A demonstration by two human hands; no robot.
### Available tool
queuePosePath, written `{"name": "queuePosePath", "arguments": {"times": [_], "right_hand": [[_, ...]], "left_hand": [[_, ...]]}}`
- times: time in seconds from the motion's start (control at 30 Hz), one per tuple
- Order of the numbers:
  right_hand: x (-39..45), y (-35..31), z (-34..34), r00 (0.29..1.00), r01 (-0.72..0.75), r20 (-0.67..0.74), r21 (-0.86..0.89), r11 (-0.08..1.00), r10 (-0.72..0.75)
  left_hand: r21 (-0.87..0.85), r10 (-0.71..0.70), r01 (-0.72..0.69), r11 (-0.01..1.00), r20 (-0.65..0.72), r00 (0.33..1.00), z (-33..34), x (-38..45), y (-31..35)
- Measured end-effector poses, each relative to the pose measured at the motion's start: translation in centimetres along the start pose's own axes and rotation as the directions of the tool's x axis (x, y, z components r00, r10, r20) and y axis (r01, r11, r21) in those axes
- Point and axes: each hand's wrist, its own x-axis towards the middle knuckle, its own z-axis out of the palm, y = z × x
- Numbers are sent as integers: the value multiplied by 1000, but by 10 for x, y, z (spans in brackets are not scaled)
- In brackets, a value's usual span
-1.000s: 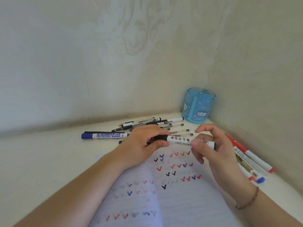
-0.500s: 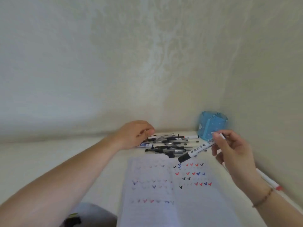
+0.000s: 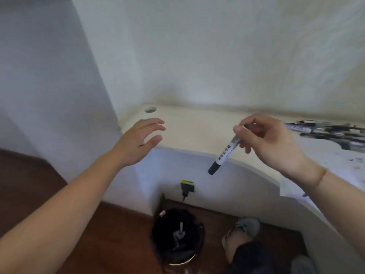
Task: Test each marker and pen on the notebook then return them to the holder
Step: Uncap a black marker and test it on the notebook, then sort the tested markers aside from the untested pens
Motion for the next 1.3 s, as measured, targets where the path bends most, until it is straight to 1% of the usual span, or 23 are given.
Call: {"name": "queuePosePath", "arguments": {"times": [0.07,0.13,0.2,0.3,0.37,0.5,0.57,0.63,0.7,0.77,0.9,0.97,1.03,1.07,1.1,1.17,1.23,1.3], "right_hand": [[0,9,36,997,-37,63,-37,999,39],[-3,22,66,992,-51,106,-110,993,63],[-7,40,89,979,-56,179,-219,974,96],[-14,58,105,931,-48,307,-432,901,197],[-17,59,103,922,-37,322,-483,875,217],[-20,44,82,942,22,304,-472,881,140],[-20,31,62,962,32,259,-425,905,88],[-22,14,36,978,16,200,-342,939,57],[-25,2,3,991,-18,126,-247,969,51],[-27,-3,-34,998,-52,33,-191,980,60],[-37,12,-111,983,-139,-147,-214,967,109],[-43,29,-149,961,-207,-237,-273,940,142],[-48,51,-185,923,-309,-329,-325,894,199],[-49,63,-201,901,-361,-367,-338,869,232],[-51,76,-217,882,-403,-398,-363,840,252],[-56,98,-240,856,-460,-447,-426,779,260],[-64,117,-253,831,-481,-496,-415,772,250],[-71,131,-261,813,-468,-537,-372,802,225]], "left_hand": [[44,-30,28,999,43,999,-9,-29,-6],[54,-57,54,997,59,997,-13,-52,-11],[37,-78,76,996,69,995,-12,-68,-14],[12,-103,102,995,75,992,-11,-77,-16],[5,-104,104,995,74,992,-10,-73,-14],[-45,-70,73,996,66,995,-7,-52,-1],[-82,-32,36,996,56,998,-2,-36,10],[-104,25,-20,994,47,999,6,-16,26],[-122,93,-87,989,42,995,17,8,47],[-161,165,-157,974,36,986,31,36,72],[-226,309,-296,928,24,951,67,97,129],[-259,373,-358,897,12,928,90,127,158],[-277,422,-398,875,31,906,117,157,187],[-256,436,-410,875,52,898,131,171,200],[-200,445,-423,884,75,893,146,185,210],[-20,432,-434,901,131,892,174,211,225],[128,338,-364,922,192,922,195,233,228],[179,245,-294,939,254,936,210,249,224]]}}
